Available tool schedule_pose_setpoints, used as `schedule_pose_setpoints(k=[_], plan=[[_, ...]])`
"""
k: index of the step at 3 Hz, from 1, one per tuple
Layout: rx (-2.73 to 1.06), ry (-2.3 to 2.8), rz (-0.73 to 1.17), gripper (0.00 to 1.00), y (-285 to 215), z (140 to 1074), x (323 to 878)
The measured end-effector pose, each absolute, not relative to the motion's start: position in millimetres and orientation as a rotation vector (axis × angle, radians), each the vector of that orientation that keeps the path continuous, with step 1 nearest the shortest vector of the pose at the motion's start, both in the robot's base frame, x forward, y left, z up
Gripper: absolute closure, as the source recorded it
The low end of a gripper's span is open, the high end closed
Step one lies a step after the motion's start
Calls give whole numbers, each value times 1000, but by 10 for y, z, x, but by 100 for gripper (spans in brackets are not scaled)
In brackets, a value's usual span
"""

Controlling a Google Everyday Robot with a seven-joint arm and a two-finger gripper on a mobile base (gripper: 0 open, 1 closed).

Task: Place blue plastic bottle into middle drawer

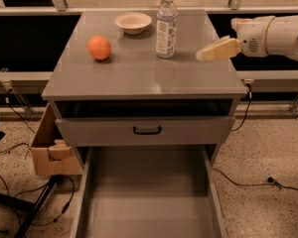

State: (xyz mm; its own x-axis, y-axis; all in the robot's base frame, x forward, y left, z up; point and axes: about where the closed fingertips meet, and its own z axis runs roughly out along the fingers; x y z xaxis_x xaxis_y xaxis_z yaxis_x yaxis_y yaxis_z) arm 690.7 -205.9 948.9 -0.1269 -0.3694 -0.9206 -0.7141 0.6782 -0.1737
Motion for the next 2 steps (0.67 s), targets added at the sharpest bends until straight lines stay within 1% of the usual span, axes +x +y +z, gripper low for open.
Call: schedule_pose_setpoints(k=[1, 2], plan=[[-790, 1617, 424, 0, -1919, 9468, 7556], [-751, 1530, 462, 0, -1804, 9563, 7938]])
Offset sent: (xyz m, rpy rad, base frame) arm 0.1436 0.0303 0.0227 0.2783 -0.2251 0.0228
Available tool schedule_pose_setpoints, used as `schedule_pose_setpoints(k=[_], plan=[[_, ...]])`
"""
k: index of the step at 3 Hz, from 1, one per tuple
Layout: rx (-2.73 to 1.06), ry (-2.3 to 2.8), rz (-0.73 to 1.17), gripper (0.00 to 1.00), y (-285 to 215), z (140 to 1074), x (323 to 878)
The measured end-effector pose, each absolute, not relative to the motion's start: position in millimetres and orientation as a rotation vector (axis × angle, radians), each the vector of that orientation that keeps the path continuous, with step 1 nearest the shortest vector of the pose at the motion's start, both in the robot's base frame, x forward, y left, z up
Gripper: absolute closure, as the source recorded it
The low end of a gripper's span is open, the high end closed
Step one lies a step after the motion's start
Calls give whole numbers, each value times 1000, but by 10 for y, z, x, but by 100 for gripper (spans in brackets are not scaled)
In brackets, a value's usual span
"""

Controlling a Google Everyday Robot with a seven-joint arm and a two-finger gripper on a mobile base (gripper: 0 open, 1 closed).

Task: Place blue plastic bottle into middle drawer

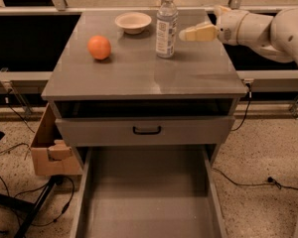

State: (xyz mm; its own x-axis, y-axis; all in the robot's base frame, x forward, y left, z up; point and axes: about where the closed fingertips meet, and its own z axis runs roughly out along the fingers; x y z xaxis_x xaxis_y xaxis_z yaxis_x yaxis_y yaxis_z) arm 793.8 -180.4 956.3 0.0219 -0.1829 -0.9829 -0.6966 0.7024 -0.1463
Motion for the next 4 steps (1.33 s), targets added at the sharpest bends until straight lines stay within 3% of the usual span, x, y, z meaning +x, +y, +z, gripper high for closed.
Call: schedule_pose_setpoints(k=[4], plan=[[-801, 1492, 657, 0, -946, 9419, 8214]])
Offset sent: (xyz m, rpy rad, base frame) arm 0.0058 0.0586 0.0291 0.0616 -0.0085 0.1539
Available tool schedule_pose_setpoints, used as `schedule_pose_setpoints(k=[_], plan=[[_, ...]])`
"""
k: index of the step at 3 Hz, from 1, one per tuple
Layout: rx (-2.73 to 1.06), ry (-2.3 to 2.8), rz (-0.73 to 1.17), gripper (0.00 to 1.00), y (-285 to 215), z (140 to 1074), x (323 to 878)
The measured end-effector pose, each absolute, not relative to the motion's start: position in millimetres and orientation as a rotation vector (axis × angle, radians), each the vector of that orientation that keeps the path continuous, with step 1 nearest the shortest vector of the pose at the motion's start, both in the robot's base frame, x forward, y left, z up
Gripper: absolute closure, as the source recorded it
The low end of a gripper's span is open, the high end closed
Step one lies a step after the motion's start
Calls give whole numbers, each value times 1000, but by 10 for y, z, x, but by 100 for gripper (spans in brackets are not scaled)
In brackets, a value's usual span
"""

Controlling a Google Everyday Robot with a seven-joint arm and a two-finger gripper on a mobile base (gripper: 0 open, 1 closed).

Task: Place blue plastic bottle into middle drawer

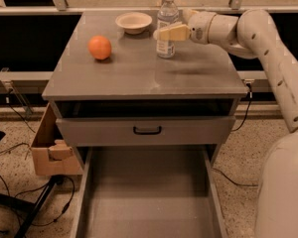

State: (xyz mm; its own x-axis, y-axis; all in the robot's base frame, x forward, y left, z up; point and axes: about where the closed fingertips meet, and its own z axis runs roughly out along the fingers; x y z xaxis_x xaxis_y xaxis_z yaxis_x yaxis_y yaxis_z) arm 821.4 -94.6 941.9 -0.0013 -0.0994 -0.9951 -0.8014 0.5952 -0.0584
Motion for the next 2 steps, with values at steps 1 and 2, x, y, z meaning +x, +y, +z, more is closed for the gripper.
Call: schedule_pose_setpoints(k=[1, 2], plan=[[-812, 1446, 681, 18, -795, 9470, 8215], [-861, 1397, 648, 49, -610, 9681, 8102]])
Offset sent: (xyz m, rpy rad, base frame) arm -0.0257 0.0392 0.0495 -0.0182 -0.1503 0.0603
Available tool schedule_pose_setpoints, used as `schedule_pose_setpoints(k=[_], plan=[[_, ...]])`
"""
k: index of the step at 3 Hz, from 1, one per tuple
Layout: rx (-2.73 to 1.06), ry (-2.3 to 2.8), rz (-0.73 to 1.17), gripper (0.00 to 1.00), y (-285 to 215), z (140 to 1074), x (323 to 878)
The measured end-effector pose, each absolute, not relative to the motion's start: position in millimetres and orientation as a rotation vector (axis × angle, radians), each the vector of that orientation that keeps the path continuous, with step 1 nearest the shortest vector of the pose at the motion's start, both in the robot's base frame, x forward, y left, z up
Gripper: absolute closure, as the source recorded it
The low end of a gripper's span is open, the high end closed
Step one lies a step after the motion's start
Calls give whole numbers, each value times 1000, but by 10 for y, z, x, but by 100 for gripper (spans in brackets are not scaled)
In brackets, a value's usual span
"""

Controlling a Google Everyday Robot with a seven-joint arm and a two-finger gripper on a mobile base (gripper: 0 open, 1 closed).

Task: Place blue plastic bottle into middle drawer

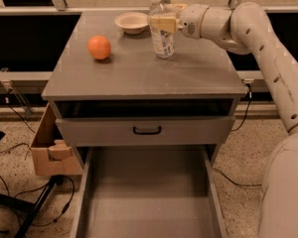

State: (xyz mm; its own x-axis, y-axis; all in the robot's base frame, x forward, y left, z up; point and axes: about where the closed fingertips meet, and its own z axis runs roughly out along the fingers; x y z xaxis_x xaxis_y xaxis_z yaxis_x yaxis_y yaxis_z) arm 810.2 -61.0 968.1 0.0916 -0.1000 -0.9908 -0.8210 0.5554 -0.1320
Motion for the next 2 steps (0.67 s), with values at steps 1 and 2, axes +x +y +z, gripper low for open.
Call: schedule_pose_setpoints(k=[1, 2], plan=[[-868, 1436, 613, 72, -560, 9630, 8117], [-853, 1539, 484, 97, -877, 9620, 8043]])
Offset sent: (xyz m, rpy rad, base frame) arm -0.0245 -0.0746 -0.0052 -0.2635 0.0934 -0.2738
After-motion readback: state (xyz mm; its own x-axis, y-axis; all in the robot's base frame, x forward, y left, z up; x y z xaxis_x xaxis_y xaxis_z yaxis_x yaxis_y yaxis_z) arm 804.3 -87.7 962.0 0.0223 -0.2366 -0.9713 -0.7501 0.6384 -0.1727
